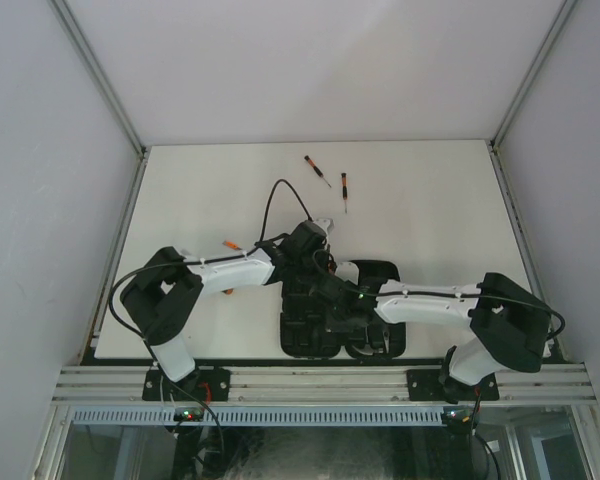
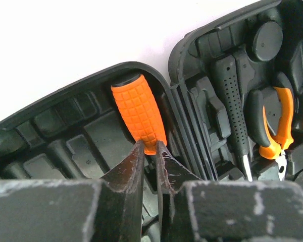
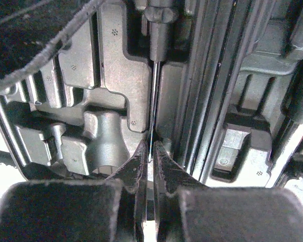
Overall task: Sort the tools into containers
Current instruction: Adjust the screwdriver in the storage box.
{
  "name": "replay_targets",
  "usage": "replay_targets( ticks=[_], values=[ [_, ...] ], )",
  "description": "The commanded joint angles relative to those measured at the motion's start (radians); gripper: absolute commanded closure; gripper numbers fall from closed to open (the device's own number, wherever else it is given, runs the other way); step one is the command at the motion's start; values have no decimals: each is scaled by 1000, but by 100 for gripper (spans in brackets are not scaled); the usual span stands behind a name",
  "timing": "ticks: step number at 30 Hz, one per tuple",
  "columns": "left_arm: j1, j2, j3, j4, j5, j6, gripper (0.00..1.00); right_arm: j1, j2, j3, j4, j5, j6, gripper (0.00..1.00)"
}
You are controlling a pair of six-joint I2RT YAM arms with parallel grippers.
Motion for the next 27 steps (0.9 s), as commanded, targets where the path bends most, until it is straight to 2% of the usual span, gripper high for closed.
replay_targets(
  ticks=[1,10,16,18,27],
  values=[
    [-10,30,7,1,8,-6,84,25,107,-153,-23,-5,16,100],
    [-5,-60,-62,-23,-39,-11,85,-70,-131,-144,-157,59,-83,100],
    [-6,-136,-128,-21,-46,-29,83,-121,-202,-144,-178,80,-143,78],
    [-6,-158,-139,-20,-44,-32,81,-130,-235,-145,-152,65,-164,73],
    [-5,-246,-90,-12,-21,12,69,-131,-449,-112,-67,21,-261,66]
  ],
)
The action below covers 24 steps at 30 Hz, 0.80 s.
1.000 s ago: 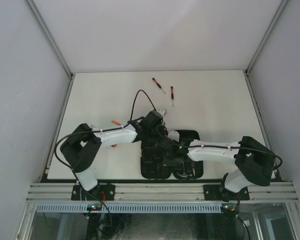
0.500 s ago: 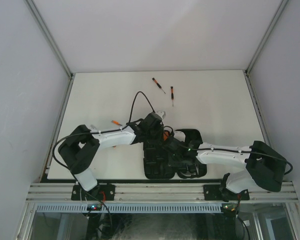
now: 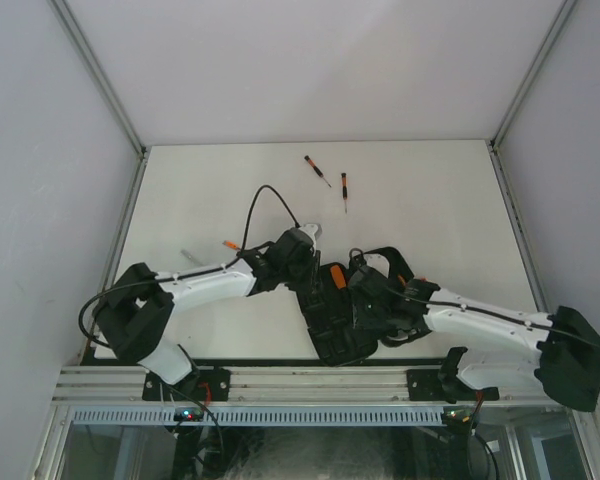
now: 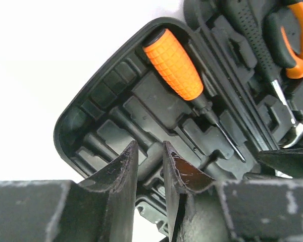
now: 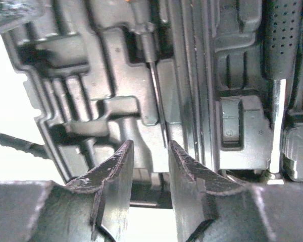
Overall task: Sort the tools into containers
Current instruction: Adjust the screwdriver in the storage box.
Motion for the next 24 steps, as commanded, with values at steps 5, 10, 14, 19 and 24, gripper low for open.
replay_targets(
  ticks=[5,10,14,19,24],
  values=[
    [10,-182,66,-27,-36,84,67,-5,-271,32,-18,82,-110,65],
    [30,-316,46,-91,-129,101,63,-7,-407,27,-76,142,-94,61],
    [49,-520,-16,-180,-272,91,53,-10,-523,25,-97,169,-89,54],
    [67,-689,-94,-255,-372,30,47,-13,-571,16,-84,178,-96,52],
    [100,-802,-180,-339,-451,-76,44,-31,-564,15,-68,178,-109,51]
  ],
)
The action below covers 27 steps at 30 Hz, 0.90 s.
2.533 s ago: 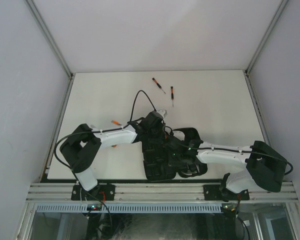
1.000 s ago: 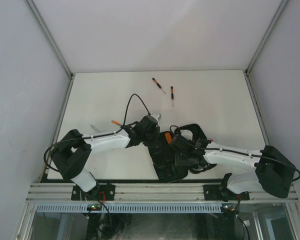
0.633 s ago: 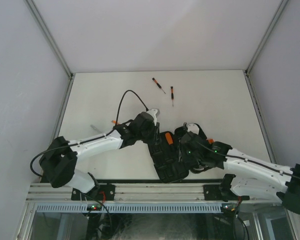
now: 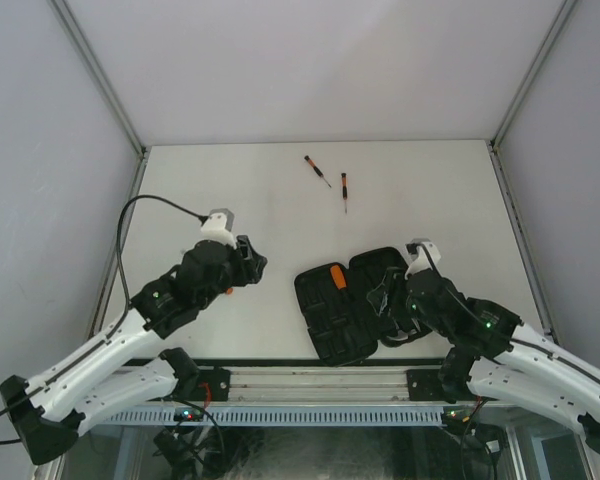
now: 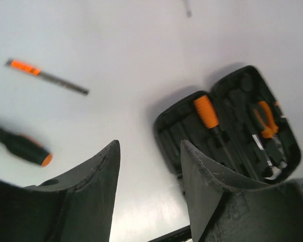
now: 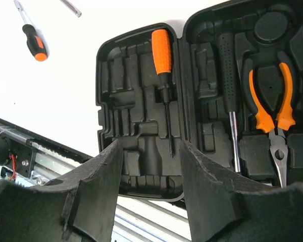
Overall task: Sort the tools into containers
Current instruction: Adjust the screwdriver in the storage box, then adjust the screwdriver at the center of the board.
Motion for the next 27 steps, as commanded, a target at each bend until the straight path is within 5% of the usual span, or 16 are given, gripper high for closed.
replay_targets(
  ticks=[1,8,13,27],
  values=[
    [46,-65,-86,-117,-113,-127,44,-19,10,13,30,24,-19,51],
    [260,-102,-197,-207,-66,-215,39,-46,58,-21,88,-33,-29,51],
    [370,-90,-247,-174,-73,-228,26,-53,89,-36,99,-58,-27,50],
    [463,248,-167,-17,-113,-199,16,-85,36,-127,127,-102,-1,50]
  ],
)
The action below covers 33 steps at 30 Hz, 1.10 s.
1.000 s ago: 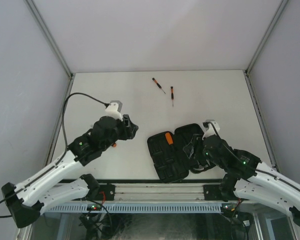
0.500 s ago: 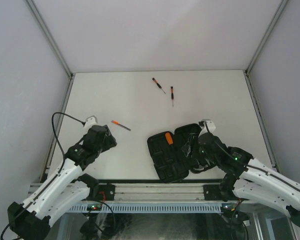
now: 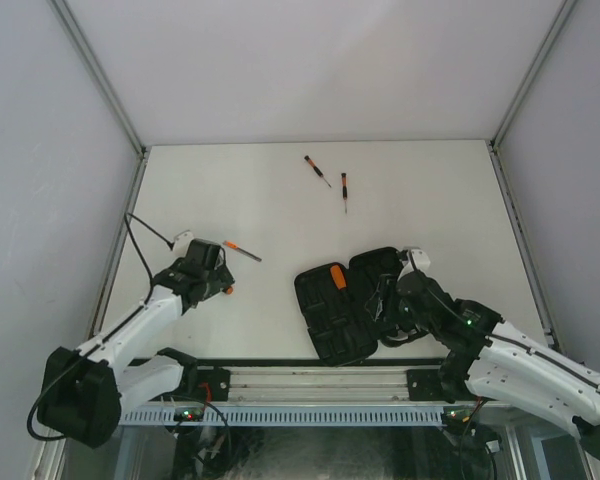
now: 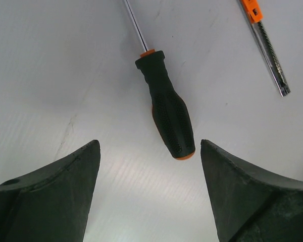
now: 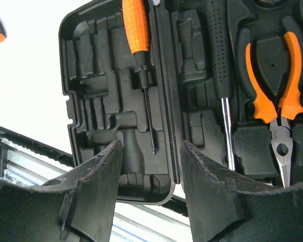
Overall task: Sort the tools into containers
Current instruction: Adjust the screwdriver at the center of the board.
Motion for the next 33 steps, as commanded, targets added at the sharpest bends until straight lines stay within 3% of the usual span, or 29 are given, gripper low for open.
replay_targets(
  ticks=[1,11,19,28,33],
  values=[
    [29,75,75,92,-34,10,16,-18,-11,-7,48,-23,2,50],
    [50,236,104,192,10,38,23,-23,-9,-24,56,-34,11,50],
    [51,298,98,228,55,49,45,-23,-10,-27,53,-46,24,50],
    [51,213,35,265,120,79,75,-25,-25,-27,57,-51,36,51],
    [52,113,2,269,172,117,81,-25,-40,-27,63,-49,44,51]
  ],
)
